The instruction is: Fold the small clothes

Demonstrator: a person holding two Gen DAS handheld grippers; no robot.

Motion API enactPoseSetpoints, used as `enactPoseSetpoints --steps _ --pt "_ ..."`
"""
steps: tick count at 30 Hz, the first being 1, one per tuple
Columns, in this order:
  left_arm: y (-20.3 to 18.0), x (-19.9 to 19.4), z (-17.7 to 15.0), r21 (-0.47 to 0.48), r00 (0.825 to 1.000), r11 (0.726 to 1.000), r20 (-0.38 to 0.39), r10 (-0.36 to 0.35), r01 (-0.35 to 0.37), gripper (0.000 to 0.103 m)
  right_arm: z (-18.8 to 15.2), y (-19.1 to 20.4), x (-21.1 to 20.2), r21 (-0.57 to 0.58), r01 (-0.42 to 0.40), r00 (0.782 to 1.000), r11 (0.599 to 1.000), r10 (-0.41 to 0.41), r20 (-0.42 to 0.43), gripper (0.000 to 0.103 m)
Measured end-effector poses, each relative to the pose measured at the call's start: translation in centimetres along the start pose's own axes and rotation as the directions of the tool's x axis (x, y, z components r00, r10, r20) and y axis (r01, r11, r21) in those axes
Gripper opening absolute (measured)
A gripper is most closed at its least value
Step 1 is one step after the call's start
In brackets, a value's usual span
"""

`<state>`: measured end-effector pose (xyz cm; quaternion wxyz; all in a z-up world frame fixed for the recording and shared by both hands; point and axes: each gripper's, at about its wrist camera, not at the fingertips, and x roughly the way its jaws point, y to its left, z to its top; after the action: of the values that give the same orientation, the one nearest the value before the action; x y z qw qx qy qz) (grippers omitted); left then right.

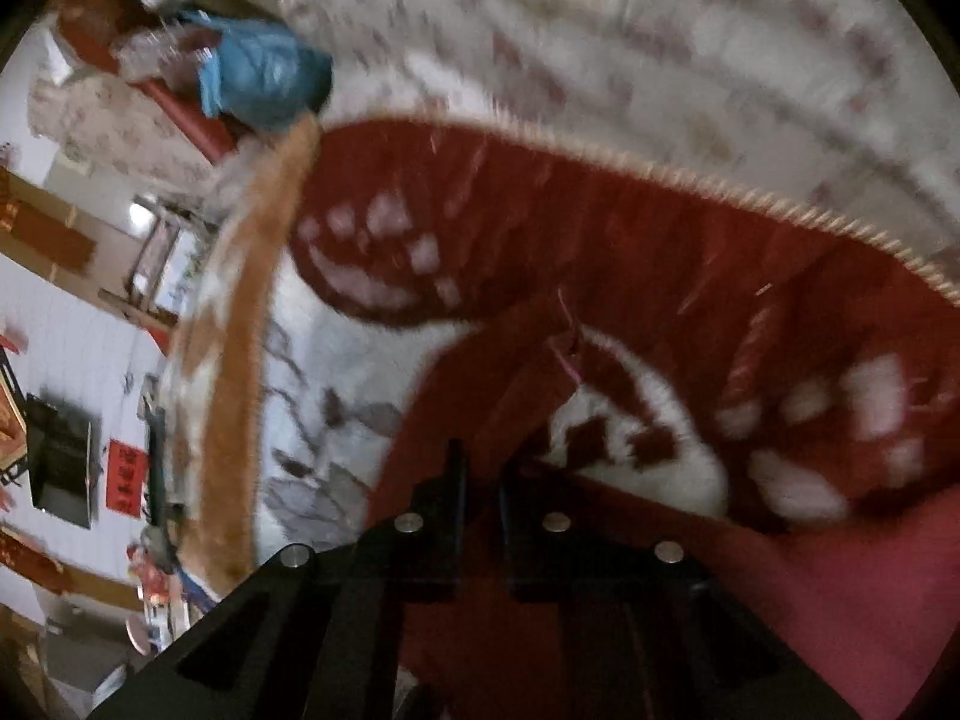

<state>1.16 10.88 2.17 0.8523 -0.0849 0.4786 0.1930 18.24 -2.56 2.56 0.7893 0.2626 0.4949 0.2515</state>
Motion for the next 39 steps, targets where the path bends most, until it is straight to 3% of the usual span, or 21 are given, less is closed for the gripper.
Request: enactPoseSetpoints --steps 6,13,22,29,33,35,37,39 --pt "-1.9 -0.9 -0.5 0.08 0.999 0.997 0.041 0.012 -0.015 0.103 -0.9 -0.6 -10.5 -0.014 -0.014 0.986 1.0 0.016 0.163 0.009" --pt "-4.3 -4.7 -1.7 0.177 0.979 0.971 0.097 -0.177 0.158 0.103 -4.4 -3.9 -23.3 0.016 0.102 0.938 0.995 -0.102 0.331 0.009" --pt "-8.2 -7.3 -4.7 0.326 0.948 0.907 0.08 -0.307 0.266 0.103 -10.7 -12.7 -34.4 0.191 0.218 0.868 0.957 -0.28 0.411 0.009" --pt "-10.4 -7.4 -6.3 0.413 0.948 0.872 0.051 -0.313 0.265 0.103 -16.1 -18.9 -39.8 0.317 0.263 0.819 0.911 -0.384 0.425 0.009" --pt "-11.1 -7.2 -6.8 0.436 0.949 0.86 0.04 -0.312 0.264 0.103 -17.6 -22.1 -39.5 0.371 0.302 0.824 0.878 -0.436 0.361 0.009" --pt "-11.5 -7.2 -7.1 0.454 0.948 0.85 0.032 -0.317 0.269 0.103 -18.0 -23.2 -38.3 0.366 0.375 0.83 0.852 -0.484 0.278 0.011" --pt "-11.7 -7.3 -7.1 0.464 0.945 0.841 0.027 -0.327 0.278 0.103 -18.3 -23.4 -37.6 0.363 0.476 0.801 0.801 -0.565 0.197 0.038" --pt "-11.9 -7.5 -7.2 0.465 0.942 0.84 0.034 -0.334 0.281 0.103 -19.1 -22.4 -38.2 0.358 0.479 0.79 0.802 -0.572 0.223 0.049"
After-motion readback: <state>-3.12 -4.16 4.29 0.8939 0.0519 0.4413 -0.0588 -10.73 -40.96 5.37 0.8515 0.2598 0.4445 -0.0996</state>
